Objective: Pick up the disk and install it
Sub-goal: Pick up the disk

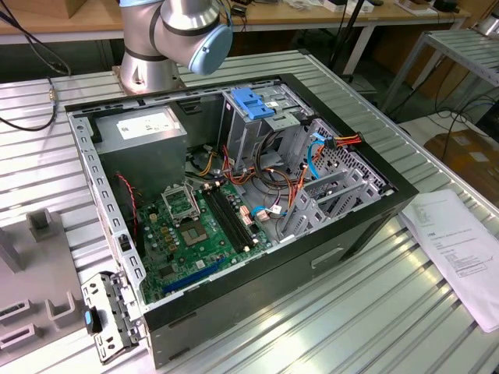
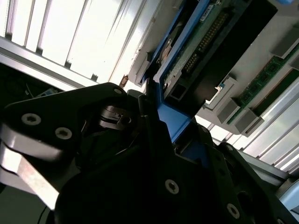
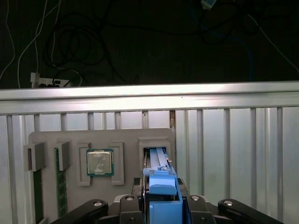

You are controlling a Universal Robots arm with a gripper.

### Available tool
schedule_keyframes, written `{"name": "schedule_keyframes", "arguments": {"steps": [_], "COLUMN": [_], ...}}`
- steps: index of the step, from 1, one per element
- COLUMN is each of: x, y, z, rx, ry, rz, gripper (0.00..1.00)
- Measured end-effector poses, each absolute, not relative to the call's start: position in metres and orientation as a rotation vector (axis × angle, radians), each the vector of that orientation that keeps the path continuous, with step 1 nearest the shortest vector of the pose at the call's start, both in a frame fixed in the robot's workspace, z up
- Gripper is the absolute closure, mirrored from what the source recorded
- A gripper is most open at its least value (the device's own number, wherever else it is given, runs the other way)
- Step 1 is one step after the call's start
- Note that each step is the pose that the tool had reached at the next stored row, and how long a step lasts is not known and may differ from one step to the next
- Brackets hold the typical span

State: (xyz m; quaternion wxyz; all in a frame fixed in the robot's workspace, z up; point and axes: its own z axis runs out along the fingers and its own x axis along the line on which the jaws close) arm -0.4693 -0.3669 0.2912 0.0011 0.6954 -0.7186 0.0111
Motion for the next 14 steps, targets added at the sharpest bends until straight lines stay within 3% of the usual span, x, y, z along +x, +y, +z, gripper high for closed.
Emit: {"name": "schedule_keyframes", "arguments": {"steps": [14], "x": [-0.4693], "y": [-0.3669], "z": [0.2912], "rx": [2.203], "ry": [-2.236], "rz": [0.035], "gripper": [0.63]}}
